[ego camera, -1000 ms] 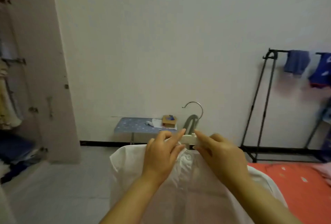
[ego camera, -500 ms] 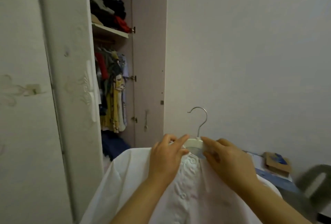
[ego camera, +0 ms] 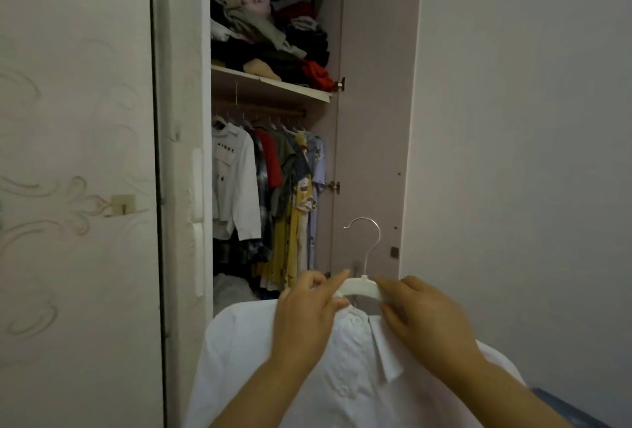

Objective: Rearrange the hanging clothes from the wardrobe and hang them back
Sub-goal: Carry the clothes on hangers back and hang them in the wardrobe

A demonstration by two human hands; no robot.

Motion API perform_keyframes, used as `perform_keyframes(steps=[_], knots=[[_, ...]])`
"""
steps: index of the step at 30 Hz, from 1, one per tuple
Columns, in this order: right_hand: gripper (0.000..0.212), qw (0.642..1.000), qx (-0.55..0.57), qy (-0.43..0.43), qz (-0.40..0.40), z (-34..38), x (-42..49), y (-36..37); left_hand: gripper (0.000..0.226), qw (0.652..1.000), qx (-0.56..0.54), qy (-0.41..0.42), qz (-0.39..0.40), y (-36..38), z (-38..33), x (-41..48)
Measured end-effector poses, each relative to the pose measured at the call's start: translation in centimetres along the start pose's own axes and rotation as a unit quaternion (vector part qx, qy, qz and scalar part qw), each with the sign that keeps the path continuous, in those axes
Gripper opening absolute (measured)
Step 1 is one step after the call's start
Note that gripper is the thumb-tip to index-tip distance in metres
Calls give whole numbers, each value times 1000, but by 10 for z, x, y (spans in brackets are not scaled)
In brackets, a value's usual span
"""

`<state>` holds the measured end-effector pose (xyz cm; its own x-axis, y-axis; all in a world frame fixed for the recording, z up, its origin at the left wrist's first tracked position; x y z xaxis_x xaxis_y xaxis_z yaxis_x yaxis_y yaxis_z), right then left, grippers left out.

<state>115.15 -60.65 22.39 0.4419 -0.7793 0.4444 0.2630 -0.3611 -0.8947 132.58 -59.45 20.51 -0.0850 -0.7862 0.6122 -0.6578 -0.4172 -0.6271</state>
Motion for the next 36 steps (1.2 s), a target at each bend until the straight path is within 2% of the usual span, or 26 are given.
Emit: perform_keyframes(steps=[10,19,26,29,36], knots=[[37,998,-38,-57,12,-85,190,77,40,998,50,-34,-29,60,112,160],[40,994,-34,-100,-6,-116,383,142,42,994,60,-46,-75,73,240,305],[44,976,4,-211,-58,-105,523,189,42,985,106,-71,-112,53,339,390],[45,967,-10,-248,-54,-94,587,210,41,974,152,-104,-132,37,379,422],[45,936,55,-339,-75,-44,715,218,48,951,196,-132,-200,-27,440,486]])
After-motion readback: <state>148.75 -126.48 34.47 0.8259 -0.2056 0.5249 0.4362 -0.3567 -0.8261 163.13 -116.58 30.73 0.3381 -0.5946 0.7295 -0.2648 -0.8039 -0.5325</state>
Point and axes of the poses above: each hand's wrist, its own x-axis towards the middle knuckle, its own y-axis out of the palm, z = x × y, the point moved 3 cm from there along x, towards the middle knuckle, and after that the axes turned 14 degrees about z, right-handed, at the moved point
